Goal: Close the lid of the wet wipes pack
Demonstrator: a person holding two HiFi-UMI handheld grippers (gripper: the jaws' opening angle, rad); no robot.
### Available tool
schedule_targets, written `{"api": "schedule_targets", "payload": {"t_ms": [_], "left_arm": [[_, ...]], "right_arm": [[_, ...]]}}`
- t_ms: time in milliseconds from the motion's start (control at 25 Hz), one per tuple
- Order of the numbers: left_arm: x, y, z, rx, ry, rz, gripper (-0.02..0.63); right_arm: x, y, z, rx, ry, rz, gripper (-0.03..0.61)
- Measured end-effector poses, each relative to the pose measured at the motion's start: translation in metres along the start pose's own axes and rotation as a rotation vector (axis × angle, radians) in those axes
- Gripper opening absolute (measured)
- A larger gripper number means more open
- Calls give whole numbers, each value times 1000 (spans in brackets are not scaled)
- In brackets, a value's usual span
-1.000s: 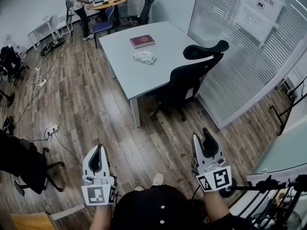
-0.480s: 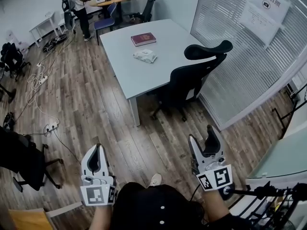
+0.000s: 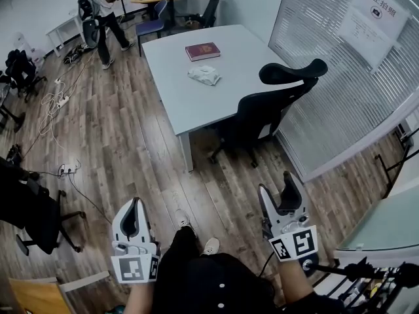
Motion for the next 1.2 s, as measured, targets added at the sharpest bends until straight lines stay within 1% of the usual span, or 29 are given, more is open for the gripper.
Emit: {"api": "schedule_targets", "payload": {"t_ms": [240,600,1200], "left_arm": [[-18,4,-10,0,7,5,17],[-60,4,-33,-5,16,12,17],[-143,2,-68,-5,44,32,15]], "right_arm": [[-19,4,3,1,12,3,298],[-67,8,5,-4,11,4,298],[-151,7,19,5,23,7,296]]}}
Point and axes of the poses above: the fingertips, and each gripper's own axes: x backward along the fingers, z to its right, y out of its underside, the point moved 9 cm from there along x, backward along the fingers, and after that the axes turned 1 degree about -x, right-handed, at the moved point
